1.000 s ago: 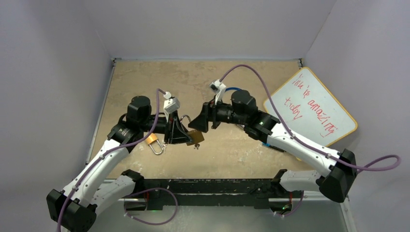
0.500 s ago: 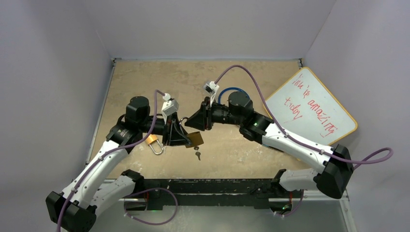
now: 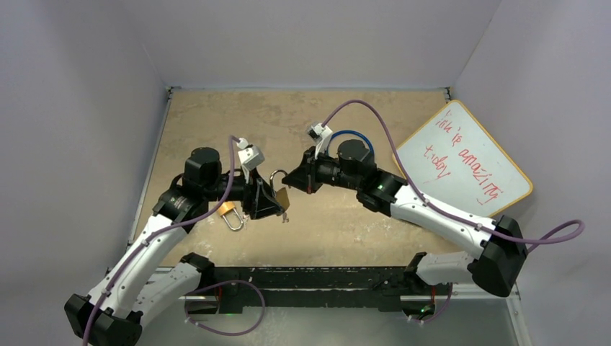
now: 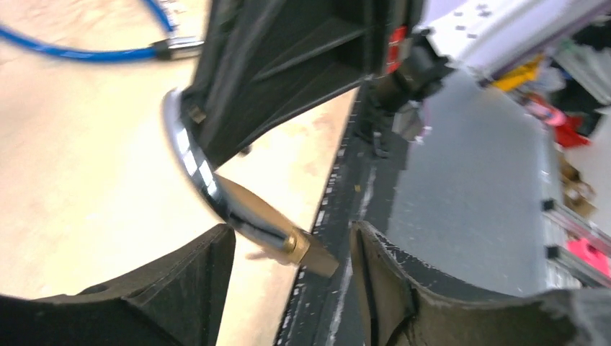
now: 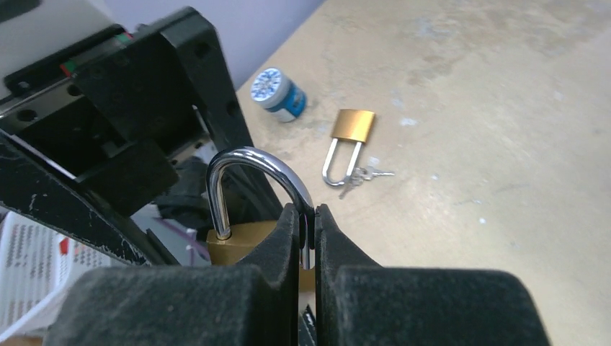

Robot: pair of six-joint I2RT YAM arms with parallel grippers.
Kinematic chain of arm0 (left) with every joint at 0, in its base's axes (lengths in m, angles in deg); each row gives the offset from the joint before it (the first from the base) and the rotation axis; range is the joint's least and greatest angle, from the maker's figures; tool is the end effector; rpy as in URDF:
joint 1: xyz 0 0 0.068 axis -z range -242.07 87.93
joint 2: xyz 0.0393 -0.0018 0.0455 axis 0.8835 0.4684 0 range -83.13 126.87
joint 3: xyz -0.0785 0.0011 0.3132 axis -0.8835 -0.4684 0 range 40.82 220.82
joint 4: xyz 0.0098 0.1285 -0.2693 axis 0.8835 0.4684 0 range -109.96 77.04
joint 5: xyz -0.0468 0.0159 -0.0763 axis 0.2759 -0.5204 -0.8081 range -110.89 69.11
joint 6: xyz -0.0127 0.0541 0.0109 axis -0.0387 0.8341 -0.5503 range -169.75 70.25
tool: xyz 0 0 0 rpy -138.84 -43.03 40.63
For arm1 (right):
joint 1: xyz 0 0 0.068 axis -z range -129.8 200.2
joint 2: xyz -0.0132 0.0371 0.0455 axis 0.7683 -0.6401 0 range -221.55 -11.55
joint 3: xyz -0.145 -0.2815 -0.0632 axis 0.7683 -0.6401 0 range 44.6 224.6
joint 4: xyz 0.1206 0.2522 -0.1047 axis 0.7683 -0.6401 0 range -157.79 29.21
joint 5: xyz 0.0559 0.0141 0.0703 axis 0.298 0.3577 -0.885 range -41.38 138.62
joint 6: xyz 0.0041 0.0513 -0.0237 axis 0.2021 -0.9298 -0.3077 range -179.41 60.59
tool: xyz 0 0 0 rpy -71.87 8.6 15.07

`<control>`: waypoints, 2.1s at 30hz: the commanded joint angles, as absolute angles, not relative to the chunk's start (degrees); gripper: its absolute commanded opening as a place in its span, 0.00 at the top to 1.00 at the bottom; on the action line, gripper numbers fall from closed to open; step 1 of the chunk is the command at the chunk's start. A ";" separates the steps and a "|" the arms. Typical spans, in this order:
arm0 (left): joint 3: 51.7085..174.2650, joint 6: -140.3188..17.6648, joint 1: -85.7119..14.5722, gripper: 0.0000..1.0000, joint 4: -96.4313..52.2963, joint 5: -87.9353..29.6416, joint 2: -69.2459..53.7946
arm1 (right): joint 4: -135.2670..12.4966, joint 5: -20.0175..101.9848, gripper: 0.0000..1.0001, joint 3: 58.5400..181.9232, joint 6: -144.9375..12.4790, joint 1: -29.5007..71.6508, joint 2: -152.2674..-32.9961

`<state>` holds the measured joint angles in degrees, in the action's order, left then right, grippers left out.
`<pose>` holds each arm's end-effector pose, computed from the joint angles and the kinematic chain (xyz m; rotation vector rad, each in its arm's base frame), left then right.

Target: Unlock with the key

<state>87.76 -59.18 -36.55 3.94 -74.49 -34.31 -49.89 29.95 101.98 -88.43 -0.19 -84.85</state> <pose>0.1542 -0.1090 0.3592 0.8940 1.8631 -1.3203 0.2008 0.2624 0.3856 -0.6036 1.7281 1.2883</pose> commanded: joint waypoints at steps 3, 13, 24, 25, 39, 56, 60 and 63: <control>87.39 -60.37 -36.49 0.35 4.47 -57.66 -34.79 | -53.85 40.20 1.00 104.52 -90.09 -0.06 -80.92; 86.19 -70.23 -36.49 0.26 2.86 -41.31 -31.37 | -64.67 43.91 1.00 110.52 -97.00 -0.01 -87.45; 86.55 -86.00 -36.49 0.27 9.89 -16.93 -39.40 | -65.02 41.51 1.00 127.73 -101.74 -0.05 -108.23; 86.51 -86.94 -36.49 0.28 10.60 -15.27 -40.19 | -64.49 40.89 1.00 130.17 -102.09 -0.01 -110.67; 94.83 -91.49 -36.49 0.30 26.52 3.72 -46.15 | -47.15 39.49 1.00 151.17 -110.97 2.02 -135.43; 91.62 -90.49 -36.49 0.29 23.28 -3.74 -46.23 | -43.48 28.45 1.00 131.41 -112.32 12.38 -131.61; 90.99 -90.62 -36.49 0.29 21.84 -6.37 -45.27 | -45.48 26.56 1.00 128.42 -111.16 14.94 -130.96; 90.46 -90.97 -36.49 0.28 21.27 -7.69 -44.43 | -48.03 26.11 0.95 127.75 -109.37 16.24 -130.91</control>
<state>91.30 -90.70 -36.51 24.09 -4.66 -45.26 -47.51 29.12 128.25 -112.65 14.87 -135.38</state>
